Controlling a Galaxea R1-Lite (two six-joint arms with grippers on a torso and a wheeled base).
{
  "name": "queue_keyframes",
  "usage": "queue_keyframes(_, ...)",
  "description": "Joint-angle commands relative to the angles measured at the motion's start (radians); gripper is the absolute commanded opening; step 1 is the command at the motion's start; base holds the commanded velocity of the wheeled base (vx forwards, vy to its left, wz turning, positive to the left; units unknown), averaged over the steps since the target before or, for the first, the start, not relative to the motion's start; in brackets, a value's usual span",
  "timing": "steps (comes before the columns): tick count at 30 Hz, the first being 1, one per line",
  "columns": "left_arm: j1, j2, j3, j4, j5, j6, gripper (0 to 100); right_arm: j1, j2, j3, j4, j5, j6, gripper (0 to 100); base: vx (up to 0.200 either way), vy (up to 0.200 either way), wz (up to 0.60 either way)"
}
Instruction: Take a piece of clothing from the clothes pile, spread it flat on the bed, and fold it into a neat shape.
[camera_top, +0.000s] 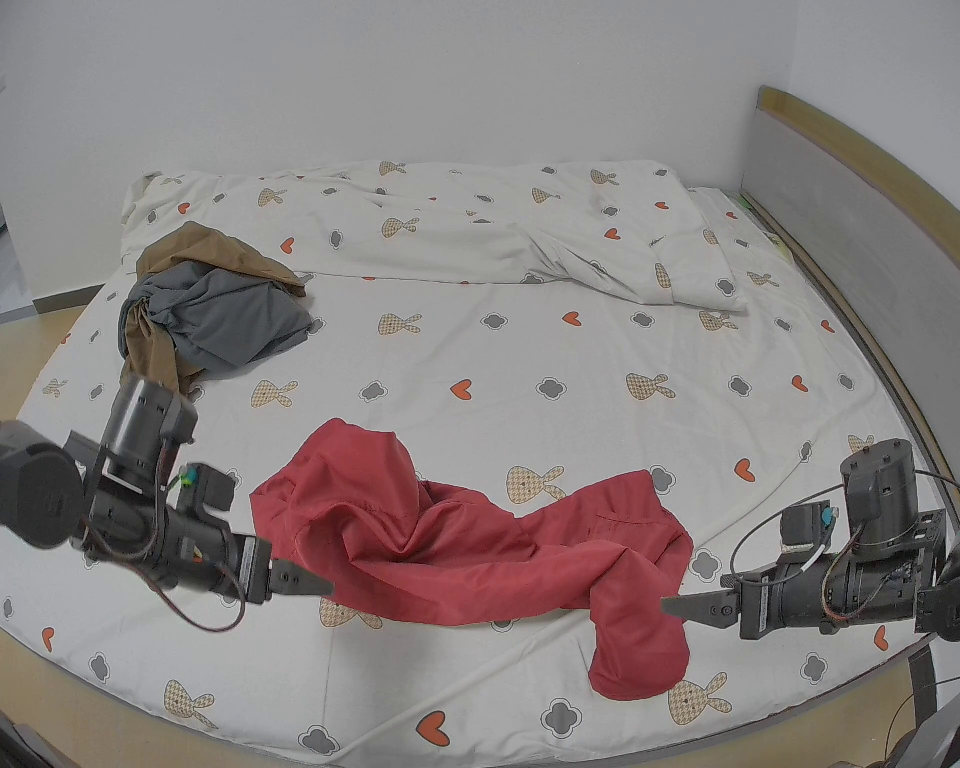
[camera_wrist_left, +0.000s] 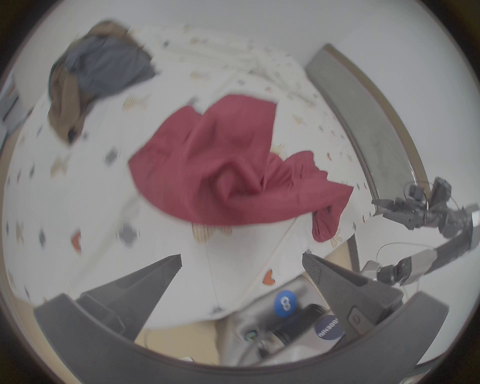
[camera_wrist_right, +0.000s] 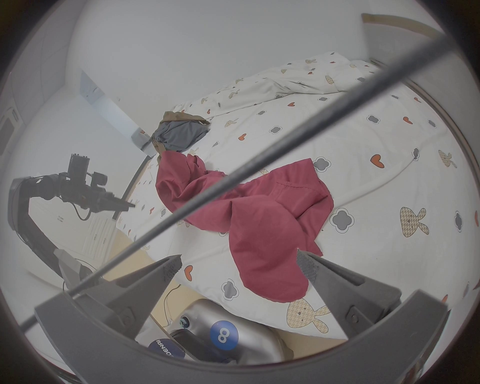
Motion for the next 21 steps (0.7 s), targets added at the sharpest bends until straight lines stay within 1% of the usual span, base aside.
queue_keyframes(1,0.03,0.144,-0.205,-0.05,-0.015,0.214,100,-0.066,0.034,-0.033,-0.001,0.051,0.006,100,0.0,0.0,0.0)
queue_keyframes(3,0.034,0.179,-0.243,-0.052,-0.014,0.292,100,-0.066,0.031,-0.031,-0.001,0.051,0.006,100,0.0,0.0,0.0)
queue_keyframes(4,0.034,0.182,-0.248,-0.052,-0.012,0.298,100,-0.066,0.031,-0.031,0.0,0.051,0.007,100,0.0,0.0,0.0)
queue_keyframes(5,0.042,0.22,-0.289,-0.052,-0.012,0.358,100,-0.066,0.027,-0.031,-0.001,0.051,0.007,100,0.0,0.0,0.0)
queue_keyframes(6,0.043,0.243,-0.314,-0.052,-0.011,0.381,100,-0.066,0.022,-0.031,-0.001,0.051,0.009,100,0.0,0.0,0.0)
queue_keyframes(9,0.04,0.298,-0.374,-0.052,-0.004,0.407,100,-0.066,0.013,-0.031,-0.001,0.051,0.013,100,0.0,0.0,0.0)
queue_keyframes(10,0.04,0.298,-0.374,-0.052,-0.004,0.407,100,-0.066,0.013,-0.031,-0.001,0.051,0.013,100,0.0,0.0,0.0)
queue_keyframes(11,0.037,0.335,-0.421,-0.052,-0.001,0.415,100,-0.066,0.013,-0.03,-0.001,0.052,0.022,100,0.0,0.0,0.0)
queue_keyframes(15,0.039,0.395,-0.5,-0.052,0.006,0.495,100,-0.066,0.014,-0.028,-0.001,0.052,0.029,100,0.0,0.0,0.0)
queue_keyframes(16,0.039,0.41,-0.523,-0.052,0.019,0.51,100,-0.066,0.013,-0.028,-0.001,0.052,0.029,100,0.0,0.0,0.0)
queue_keyframes(21,0.02,0.469,-0.572,-0.053,0.029,0.53,100,-0.063,0.011,-0.03,-0.001,0.052,0.029,100,0.0,0.0,0.0)
